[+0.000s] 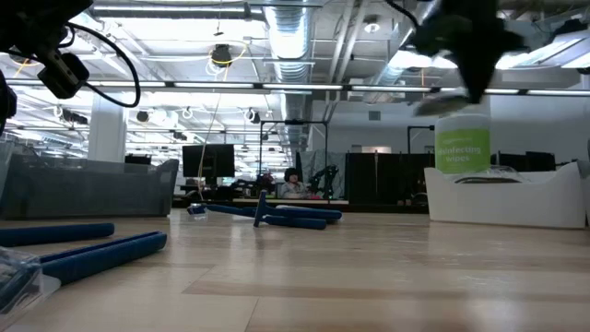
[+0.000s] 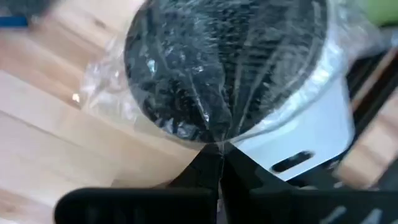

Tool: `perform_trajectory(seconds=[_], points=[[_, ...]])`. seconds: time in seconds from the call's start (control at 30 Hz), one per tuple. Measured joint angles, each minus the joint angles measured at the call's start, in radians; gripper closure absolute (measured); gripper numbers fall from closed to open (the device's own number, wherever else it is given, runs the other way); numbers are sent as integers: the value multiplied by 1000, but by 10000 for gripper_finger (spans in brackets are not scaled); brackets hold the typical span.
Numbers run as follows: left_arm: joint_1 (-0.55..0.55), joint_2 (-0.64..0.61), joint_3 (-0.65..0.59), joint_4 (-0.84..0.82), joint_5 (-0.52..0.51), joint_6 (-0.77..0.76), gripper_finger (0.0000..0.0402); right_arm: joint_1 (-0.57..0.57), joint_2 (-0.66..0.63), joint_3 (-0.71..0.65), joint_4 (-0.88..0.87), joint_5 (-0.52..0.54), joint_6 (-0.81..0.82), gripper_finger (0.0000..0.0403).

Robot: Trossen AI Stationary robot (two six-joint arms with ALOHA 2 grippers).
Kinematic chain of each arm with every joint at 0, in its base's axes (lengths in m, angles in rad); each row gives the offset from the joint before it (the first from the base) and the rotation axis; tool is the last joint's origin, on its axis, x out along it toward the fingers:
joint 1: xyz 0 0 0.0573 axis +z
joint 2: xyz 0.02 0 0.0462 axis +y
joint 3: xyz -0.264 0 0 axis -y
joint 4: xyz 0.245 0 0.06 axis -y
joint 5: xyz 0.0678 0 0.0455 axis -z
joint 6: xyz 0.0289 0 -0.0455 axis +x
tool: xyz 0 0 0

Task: Pick & Place Travel size toiletries
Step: Put the black hairbrush into the white bin

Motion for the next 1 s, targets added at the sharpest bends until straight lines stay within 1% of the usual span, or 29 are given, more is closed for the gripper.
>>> perform_trajectory(seconds=[0.1,0.2,0.27,0.37,0.57,0.67,0.87,1.0], points=[[0,4,0,1,0,0,400,16,-25,-119,-22,-48,62,403],[0,7,0,1,0,0,400,31,-35,-221,1,-56,118,403],[0,6,0,0,0,0,400,31,-55,-272,8,-83,136,403],[0,6,0,1,0,0,400,30,-73,-322,46,-103,137,403],[0,6,0,1,0,0,400,30,-80,-342,60,-101,111,396],[0,6,0,1,0,0,400,29,-80,-342,65,-101,83,370],[0,6,0,1,0,0,400,3,-80,-342,60,-99,72,286],[0,6,0,1,0,0,400,-14,-80,-342,55,-61,72,240]])
